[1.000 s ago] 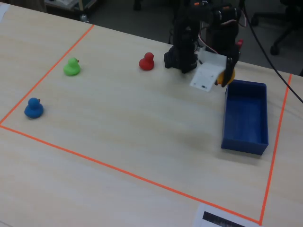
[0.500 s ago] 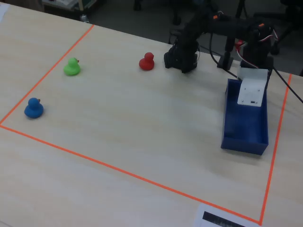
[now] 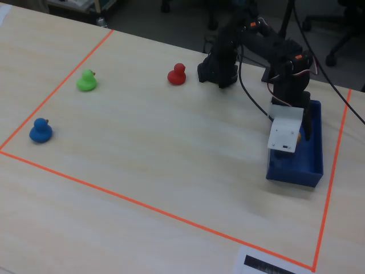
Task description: Grasp yellow duck and put it into box.
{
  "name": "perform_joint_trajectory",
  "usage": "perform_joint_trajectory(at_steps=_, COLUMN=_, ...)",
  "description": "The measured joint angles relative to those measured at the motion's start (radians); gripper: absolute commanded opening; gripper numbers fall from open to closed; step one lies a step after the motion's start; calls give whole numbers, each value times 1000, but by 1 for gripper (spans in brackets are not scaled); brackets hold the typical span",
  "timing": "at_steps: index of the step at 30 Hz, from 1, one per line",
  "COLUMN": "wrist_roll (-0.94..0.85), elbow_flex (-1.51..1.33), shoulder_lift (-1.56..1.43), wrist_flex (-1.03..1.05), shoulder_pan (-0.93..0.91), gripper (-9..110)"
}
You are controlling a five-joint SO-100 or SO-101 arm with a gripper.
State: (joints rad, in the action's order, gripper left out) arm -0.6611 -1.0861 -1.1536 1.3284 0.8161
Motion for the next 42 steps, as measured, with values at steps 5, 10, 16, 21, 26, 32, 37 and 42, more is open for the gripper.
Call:
perform_joint_trajectory(at_steps=5, wrist_roll=-21, elbow_flex=-25, shoulder_lift=-35, wrist_flex=6, shoulder_pan=-64, gripper=14)
perform_joint_trajectory(at_steps=10, wrist_roll=-75, elbow_flex=-25, shoulder_lift=-281, wrist_flex=101, shoulder_pan=-169, gripper=0)
perform_joint_trajectory(at_steps=16, wrist_roll=-212, elbow_flex=-209, shoulder_lift=-710, wrist_flex=153, shoulder_pan=-368, gripper=0)
perform_joint_trajectory(at_steps=21, wrist_roll=-379, elbow_flex=-626, shoulder_lift=-1109, wrist_flex=17, shoulder_pan=-607, gripper=0)
perform_joint_trajectory(at_steps=26, wrist_roll=-522, elbow_flex=-1121, shoulder_lift=-1493, wrist_flex=-89, shoulder_pan=-796, gripper=0)
perform_joint_trajectory(at_steps=32, wrist_roll=-546, elbow_flex=-1689, shoulder_lift=-1910, wrist_flex=-132, shoulder_pan=-828, gripper=0)
perform_joint_trajectory(at_steps=37, wrist_roll=-546, elbow_flex=-1977, shoulder_lift=-2128, wrist_flex=-107, shoulder_pan=-830, gripper=0)
perform_joint_trajectory(at_steps=42, wrist_roll=-552, elbow_flex=-2031, shoulder_lift=-2157, wrist_flex=-52, shoulder_pan=-830, gripper=0)
